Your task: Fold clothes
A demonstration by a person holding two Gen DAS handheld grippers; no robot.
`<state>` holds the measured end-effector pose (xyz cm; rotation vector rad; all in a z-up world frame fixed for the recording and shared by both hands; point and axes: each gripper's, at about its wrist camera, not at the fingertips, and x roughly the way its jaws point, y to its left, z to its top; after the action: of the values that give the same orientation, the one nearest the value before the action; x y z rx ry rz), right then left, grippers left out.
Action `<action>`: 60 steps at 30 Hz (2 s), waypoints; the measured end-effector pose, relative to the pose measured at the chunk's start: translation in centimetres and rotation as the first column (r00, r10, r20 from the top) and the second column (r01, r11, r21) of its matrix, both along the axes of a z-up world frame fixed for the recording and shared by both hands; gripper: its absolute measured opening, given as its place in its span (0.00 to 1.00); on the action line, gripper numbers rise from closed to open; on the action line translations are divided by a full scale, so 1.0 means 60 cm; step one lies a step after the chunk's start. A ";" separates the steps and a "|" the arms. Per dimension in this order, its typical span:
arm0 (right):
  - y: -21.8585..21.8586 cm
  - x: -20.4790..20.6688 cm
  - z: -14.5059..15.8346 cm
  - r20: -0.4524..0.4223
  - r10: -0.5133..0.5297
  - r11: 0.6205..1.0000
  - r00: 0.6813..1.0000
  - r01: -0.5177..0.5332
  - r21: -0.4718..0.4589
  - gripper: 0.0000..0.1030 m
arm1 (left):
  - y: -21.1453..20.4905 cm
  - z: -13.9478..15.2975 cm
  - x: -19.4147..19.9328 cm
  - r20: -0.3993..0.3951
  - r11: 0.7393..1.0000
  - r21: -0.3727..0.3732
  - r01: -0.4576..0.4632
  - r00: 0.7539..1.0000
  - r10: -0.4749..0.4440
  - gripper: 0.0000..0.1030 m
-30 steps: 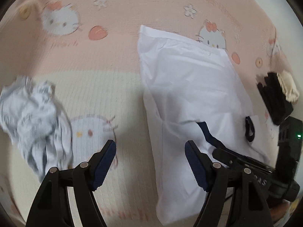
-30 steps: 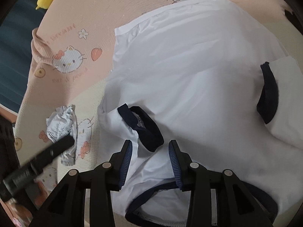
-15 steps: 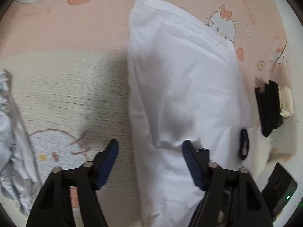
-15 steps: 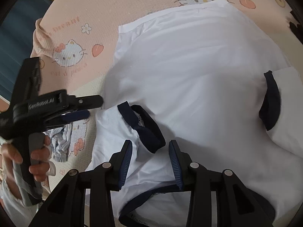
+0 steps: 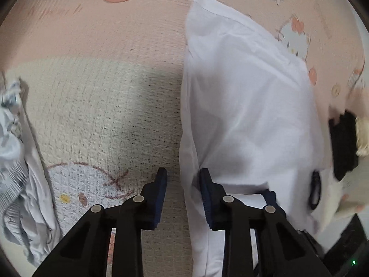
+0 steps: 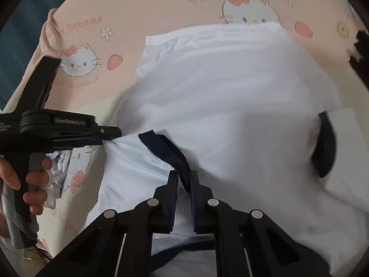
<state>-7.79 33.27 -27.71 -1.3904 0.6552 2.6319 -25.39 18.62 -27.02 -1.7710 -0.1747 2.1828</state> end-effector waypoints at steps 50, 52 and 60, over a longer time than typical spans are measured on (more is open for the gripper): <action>-0.004 0.042 -0.026 0.051 0.074 0.873 0.996 -0.040 -0.487 0.43 | 0.030 0.049 0.296 -0.207 0.987 -0.158 0.039 0.976 -0.072 0.53; -0.005 0.042 -0.031 0.041 0.060 0.846 0.997 -0.029 -0.533 0.43 | 0.030 0.042 0.294 -0.217 0.986 -0.161 0.035 0.974 -0.070 0.53; -0.018 0.037 -0.050 0.032 0.019 0.817 0.999 0.003 -0.577 0.42 | 0.061 0.019 0.287 -0.285 0.972 -0.207 0.114 0.943 -0.171 0.49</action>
<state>-5.56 32.19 -30.71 -1.5546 1.5474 2.5027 -8.20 22.27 -25.89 -1.4592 0.2330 2.3897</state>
